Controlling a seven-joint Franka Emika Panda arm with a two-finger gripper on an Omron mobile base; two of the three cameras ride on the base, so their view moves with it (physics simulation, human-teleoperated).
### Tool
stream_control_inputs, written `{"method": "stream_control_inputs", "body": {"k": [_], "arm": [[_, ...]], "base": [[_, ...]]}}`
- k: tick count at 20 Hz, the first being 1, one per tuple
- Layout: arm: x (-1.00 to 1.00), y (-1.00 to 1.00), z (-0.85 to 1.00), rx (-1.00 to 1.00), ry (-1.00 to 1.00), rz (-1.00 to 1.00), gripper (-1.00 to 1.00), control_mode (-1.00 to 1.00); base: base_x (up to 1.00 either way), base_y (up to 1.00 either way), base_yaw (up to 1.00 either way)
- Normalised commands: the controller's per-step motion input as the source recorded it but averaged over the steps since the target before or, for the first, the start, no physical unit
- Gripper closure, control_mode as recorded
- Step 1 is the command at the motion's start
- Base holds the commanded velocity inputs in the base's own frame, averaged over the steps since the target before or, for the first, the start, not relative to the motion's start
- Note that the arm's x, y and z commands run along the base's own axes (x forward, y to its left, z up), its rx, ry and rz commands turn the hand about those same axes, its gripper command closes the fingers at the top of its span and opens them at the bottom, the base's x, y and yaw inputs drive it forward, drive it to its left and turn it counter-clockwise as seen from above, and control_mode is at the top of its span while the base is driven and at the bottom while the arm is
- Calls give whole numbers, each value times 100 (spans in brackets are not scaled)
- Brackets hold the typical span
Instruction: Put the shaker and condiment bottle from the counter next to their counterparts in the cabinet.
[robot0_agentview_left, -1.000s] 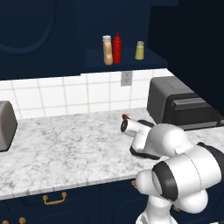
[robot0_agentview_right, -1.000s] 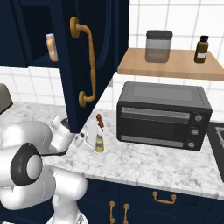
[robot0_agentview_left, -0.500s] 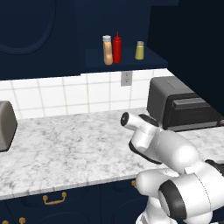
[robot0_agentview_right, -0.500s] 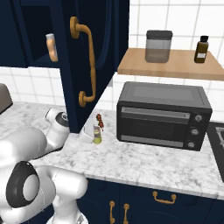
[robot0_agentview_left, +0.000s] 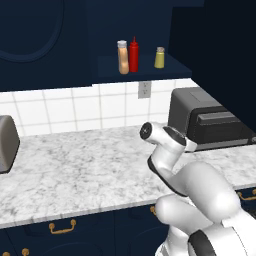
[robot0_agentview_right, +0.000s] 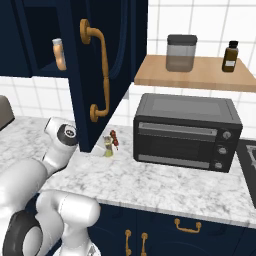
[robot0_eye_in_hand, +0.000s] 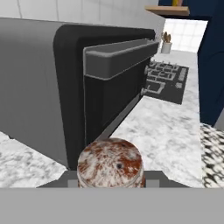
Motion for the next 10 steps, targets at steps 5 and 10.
{"method": "stream_control_inputs", "body": {"k": [5,10], "arm": [[-27,53,-6,-5,-1,14,100,-100],[0,15,27,-4,-5,21,100,-100]], "base": [[0,0,0],[0,0,0]]}}
